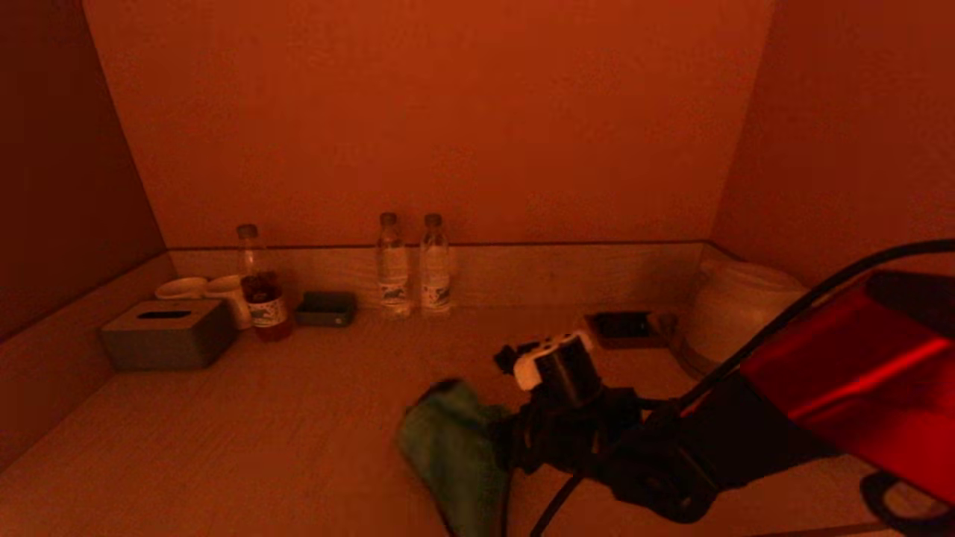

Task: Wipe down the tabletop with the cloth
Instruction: Sweep the stains on the table

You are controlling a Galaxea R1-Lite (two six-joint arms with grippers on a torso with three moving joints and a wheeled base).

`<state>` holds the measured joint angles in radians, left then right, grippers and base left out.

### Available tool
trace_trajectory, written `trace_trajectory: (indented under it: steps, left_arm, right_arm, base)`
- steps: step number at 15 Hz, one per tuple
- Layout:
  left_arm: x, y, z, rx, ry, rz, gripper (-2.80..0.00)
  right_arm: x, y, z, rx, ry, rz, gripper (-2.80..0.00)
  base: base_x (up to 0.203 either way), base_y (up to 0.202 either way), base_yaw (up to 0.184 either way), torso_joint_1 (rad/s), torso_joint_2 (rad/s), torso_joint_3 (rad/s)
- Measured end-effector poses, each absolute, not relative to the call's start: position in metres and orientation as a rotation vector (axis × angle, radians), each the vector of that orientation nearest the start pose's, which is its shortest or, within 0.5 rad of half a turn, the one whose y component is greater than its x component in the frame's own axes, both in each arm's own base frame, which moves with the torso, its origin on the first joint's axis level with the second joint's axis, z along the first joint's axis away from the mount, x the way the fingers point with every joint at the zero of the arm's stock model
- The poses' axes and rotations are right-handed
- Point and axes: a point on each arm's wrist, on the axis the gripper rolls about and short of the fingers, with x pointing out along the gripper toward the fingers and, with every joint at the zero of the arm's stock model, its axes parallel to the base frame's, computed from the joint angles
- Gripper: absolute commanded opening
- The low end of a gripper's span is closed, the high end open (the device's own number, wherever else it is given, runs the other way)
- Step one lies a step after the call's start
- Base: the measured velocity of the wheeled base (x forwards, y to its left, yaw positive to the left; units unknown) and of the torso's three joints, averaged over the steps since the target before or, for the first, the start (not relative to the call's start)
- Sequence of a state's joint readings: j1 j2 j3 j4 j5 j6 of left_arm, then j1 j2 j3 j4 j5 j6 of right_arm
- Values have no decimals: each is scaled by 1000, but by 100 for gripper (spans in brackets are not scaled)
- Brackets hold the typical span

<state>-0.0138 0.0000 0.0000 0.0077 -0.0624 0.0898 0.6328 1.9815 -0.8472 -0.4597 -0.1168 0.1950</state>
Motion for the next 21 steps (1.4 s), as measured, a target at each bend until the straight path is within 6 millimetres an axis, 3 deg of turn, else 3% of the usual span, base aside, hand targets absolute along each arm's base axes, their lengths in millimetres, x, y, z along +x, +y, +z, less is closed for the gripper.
trace_trajectory:
  steps: [4,10,13,16,21]
  left_arm:
    - [-23,-1,75,90,4,-76,-280]
    - [-23,-1,75,90,4,-76,-280]
    - [-23,-1,75,90,4,-77,-280]
    - [-23,-1,75,90,4,-76,-280]
    - [-23,-1,75,90,4,-77,-280]
  right_arm:
    - [309,163,73,-3,636,303,-280]
    - [337,148,86,13,541,252,-280]
    - [368,158,99,-13,443,240,-280]
    - [400,169,94,-68,386,212,-280]
    - [409,173,79,-117,400,208,-280]
  base:
    - [0,0,0,0,0,0]
    - [0,0,0,0,0,0]
    - [0,0,0,0,0,0]
    - [0,0,0,0,0,0]
    - [0,0,0,0,0,0]
